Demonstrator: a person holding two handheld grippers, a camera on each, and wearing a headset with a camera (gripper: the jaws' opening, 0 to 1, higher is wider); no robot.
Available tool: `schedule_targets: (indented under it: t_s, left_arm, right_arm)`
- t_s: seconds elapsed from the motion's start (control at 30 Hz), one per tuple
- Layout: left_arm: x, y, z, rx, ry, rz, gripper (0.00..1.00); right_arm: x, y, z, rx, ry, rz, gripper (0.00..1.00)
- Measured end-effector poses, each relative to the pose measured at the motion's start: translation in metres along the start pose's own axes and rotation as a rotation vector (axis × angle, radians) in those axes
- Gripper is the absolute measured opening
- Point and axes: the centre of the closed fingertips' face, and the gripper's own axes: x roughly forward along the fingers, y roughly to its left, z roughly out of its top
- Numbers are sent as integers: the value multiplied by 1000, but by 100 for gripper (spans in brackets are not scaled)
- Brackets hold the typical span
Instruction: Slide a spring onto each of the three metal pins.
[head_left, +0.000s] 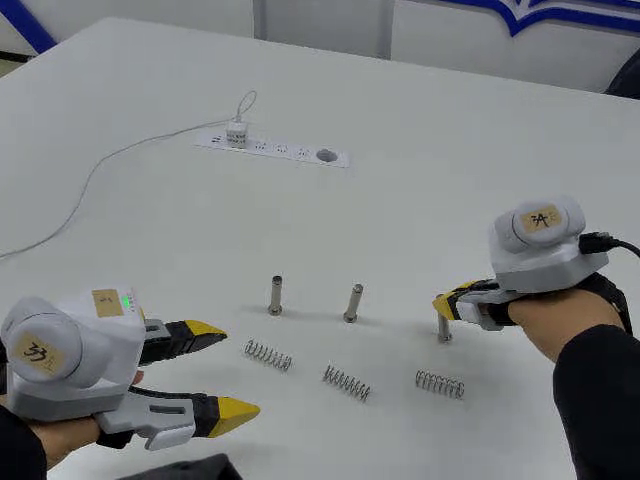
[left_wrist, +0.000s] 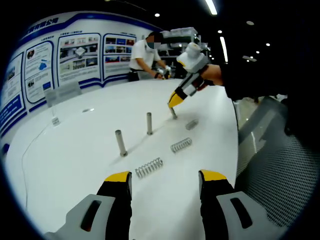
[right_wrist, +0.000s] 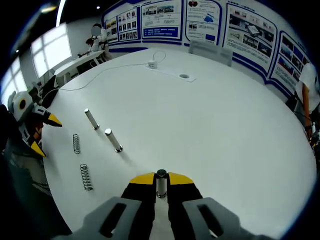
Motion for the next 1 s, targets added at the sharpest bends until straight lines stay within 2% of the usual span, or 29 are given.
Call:
schedule_targets:
  t_s: [0.07,0.17,0.43,1.0]
  left_arm:
    - [0,0,0,0,0,3,55]
    - [-1,0,1,0,-1,5,55]
    - [-2,1,2,-2,-3,6,55]
    - [-2,2,4,-10,-17,4,55]
  right_arm:
    - [-3,1,1,5,-19,-2,9]
    - [-3,1,1,14,-21,0,9]
    - [-10,11,-5,20,-34,5,9]
    - [-7,5,-8,-1,-15,10,11]
